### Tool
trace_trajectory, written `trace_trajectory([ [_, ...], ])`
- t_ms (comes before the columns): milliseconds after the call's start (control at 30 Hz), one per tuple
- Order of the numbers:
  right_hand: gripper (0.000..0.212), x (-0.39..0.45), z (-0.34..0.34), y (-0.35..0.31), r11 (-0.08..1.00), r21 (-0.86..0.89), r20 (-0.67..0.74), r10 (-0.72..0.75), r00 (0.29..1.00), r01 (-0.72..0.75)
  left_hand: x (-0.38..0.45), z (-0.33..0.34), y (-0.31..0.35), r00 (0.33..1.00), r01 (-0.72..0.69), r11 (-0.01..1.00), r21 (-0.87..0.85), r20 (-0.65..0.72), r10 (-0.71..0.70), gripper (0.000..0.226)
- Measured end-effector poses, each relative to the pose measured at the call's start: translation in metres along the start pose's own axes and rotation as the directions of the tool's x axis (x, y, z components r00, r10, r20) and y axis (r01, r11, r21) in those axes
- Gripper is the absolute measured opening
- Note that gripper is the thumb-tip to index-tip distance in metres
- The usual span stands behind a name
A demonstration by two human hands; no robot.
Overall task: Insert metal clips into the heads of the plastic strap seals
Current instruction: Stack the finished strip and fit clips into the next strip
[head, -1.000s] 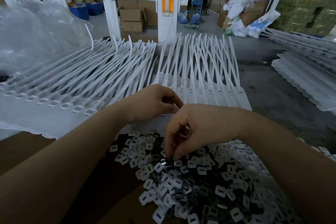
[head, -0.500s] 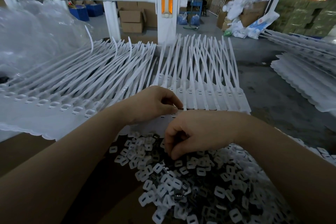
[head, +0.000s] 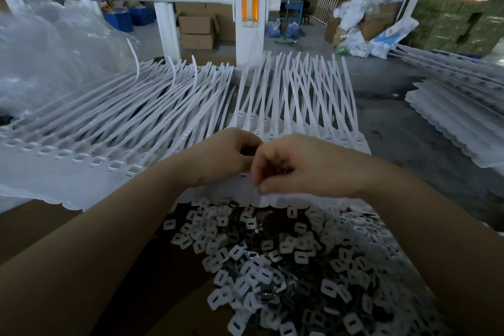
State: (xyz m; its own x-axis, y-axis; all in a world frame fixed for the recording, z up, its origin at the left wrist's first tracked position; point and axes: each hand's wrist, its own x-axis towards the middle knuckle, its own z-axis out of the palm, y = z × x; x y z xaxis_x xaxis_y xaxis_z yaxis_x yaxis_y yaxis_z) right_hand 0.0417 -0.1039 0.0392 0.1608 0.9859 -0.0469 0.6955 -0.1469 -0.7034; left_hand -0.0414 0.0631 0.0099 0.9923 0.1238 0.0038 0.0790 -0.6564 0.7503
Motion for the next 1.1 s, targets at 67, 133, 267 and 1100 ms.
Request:
trace_trajectory([
  [67, 0.013, 0.000, -0.007, 0.011, 0.991, 0.120, -0.173, 0.079, 0.982, -0.059, 0.001, 0.001, 0.000, 1.000, -0.004, 1.000, 0.013, -0.009, 0.004, 0.012],
  [133, 0.011, 0.001, -0.012, 0.020, 0.966, 0.229, -0.298, 0.185, 0.936, -0.118, 0.001, 0.002, 0.001, 0.999, -0.025, 1.000, 0.019, -0.041, 0.025, 0.013],
  [267, 0.009, 0.002, -0.015, 0.030, 0.886, 0.421, -0.303, 0.342, 0.889, -0.197, 0.000, 0.009, 0.005, 0.985, -0.126, 0.989, -0.075, -0.127, 0.116, 0.025],
  [1100, 0.008, -0.002, -0.017, 0.032, 0.761, 0.608, -0.038, 0.314, 0.949, -0.228, -0.001, 0.005, 0.011, 0.998, -0.013, 0.969, -0.246, 0.057, 0.028, 0.012],
])
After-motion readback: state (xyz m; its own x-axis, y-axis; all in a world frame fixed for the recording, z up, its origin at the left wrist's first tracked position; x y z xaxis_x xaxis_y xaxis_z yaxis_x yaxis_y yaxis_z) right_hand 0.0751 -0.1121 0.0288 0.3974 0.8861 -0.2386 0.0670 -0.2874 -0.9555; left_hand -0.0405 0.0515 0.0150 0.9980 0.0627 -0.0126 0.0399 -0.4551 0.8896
